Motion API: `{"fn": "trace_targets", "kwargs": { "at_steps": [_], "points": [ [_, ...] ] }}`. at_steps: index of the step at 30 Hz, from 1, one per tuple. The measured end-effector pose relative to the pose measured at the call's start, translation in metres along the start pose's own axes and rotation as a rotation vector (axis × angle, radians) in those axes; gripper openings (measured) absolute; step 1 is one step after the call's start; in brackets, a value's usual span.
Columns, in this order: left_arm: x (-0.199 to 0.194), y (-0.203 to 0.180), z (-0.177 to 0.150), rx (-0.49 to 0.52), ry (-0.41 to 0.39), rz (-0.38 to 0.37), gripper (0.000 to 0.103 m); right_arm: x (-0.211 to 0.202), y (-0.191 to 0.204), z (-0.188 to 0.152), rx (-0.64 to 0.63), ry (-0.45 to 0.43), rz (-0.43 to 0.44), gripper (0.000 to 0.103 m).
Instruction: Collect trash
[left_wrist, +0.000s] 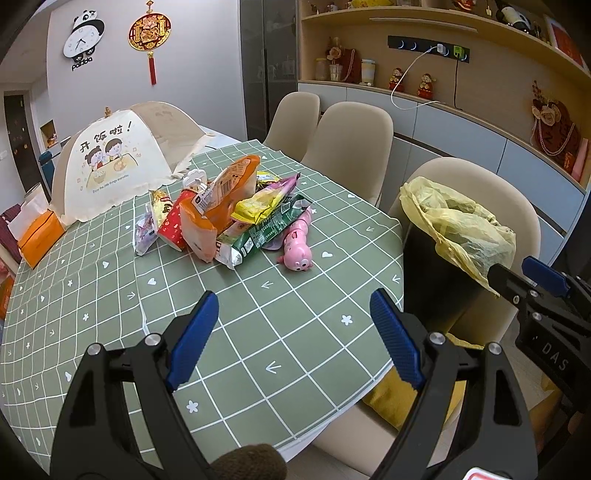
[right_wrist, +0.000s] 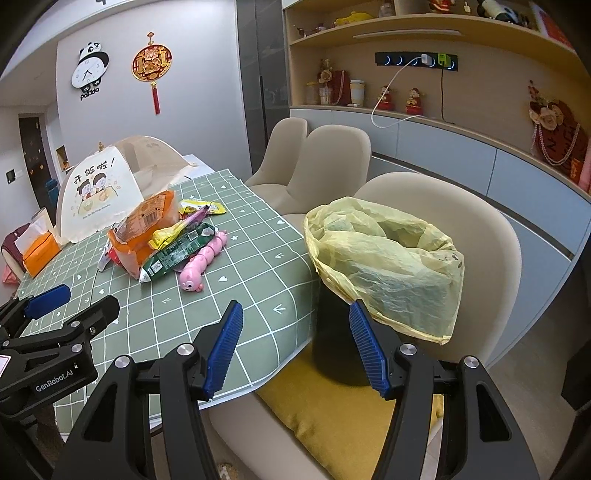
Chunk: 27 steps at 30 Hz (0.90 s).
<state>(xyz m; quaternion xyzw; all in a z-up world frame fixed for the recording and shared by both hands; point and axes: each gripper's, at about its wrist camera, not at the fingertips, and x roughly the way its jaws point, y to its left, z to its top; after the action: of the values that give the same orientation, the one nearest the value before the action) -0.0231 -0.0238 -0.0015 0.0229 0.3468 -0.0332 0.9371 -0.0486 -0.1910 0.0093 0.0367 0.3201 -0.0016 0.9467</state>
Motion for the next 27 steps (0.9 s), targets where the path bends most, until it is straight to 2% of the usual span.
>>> {"fn": "trace_targets", "kwargs": {
  "at_steps": [27],
  "points": [
    [0.0020,0.0003,0.0039,0.000,0.000,-0.005,0.080,-0.0002,-0.0069,-0.0017,0.009,0.001,-0.008,0.057]
  ]
}}
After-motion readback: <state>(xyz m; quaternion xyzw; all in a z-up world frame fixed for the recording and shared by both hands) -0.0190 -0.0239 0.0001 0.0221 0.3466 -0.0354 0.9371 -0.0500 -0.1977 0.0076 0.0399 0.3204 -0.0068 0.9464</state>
